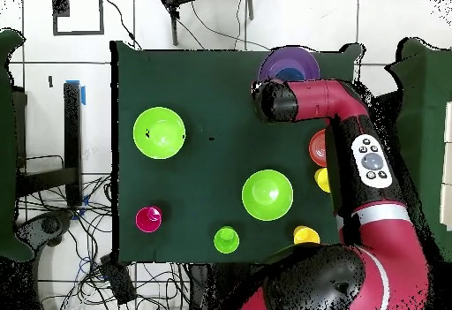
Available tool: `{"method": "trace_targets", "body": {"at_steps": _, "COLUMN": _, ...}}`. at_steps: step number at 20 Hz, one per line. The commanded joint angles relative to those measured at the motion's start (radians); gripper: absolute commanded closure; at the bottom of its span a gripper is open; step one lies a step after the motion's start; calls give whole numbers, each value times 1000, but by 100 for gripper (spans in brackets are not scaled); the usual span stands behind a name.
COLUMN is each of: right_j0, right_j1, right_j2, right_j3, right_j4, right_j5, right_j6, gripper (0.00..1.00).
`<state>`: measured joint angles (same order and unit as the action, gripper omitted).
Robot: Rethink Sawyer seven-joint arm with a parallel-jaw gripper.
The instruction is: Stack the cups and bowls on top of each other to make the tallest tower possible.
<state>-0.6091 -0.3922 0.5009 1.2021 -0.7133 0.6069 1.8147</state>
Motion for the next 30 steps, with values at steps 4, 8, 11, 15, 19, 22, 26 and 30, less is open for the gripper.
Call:
{"method": "trace_targets", "body": {"at_steps": 4, "right_j0": 51, "right_j1": 71, "right_j2": -36, "right_j3": 103, "right_j4": -35, "right_j5": -68, "right_j6": 1, "gripper": 100}}
{"method": "trace_targets", "body": {"at_steps": 8, "right_j0": 51, "right_j1": 76, "right_j2": -38, "right_j3": 109, "right_j4": -31, "right_j5": -77, "right_j6": 10, "gripper": 100}}
{"method": "trace_targets", "body": {"at_steps": 11, "right_j0": 54, "right_j1": 81, "right_j2": -35, "right_j3": 109, "right_j4": -24, "right_j5": -80, "right_j6": 15, "gripper": 100}}
{"method": "trace_targets", "body": {"at_steps": 15, "right_j0": 57, "right_j1": 77, "right_j2": -43, "right_j3": 129, "right_j4": -19, "right_j5": -100, "right_j6": 35, "gripper": 100}}
{"method": "trace_targets", "body": {"at_steps": 19, "right_j0": 60, "right_j1": 91, "right_j2": -45, "right_j3": 128, "right_j4": -11, "right_j5": -114, "right_j6": 47, "gripper": 100}}
{"method": "trace_targets", "body": {"at_steps": 22, "right_j0": 66, "right_j1": 96, "right_j2": -48, "right_j3": 130, "right_j4": -5, "right_j5": -124, "right_j6": 63, "gripper": 100}}
{"method": "trace_targets", "body": {"at_steps": 26, "right_j0": 78, "right_j1": 99, "right_j2": -55, "right_j3": 136, "right_j4": 6, "right_j5": -135, "right_j6": 87, "gripper": 100}}
{"method": "trace_targets", "body": {"at_steps": 30, "right_j0": 94, "right_j1": 95, "right_j2": -74, "right_j3": 146, "right_j4": 15, "right_j5": -148, "right_j6": 112, "gripper": 100}}
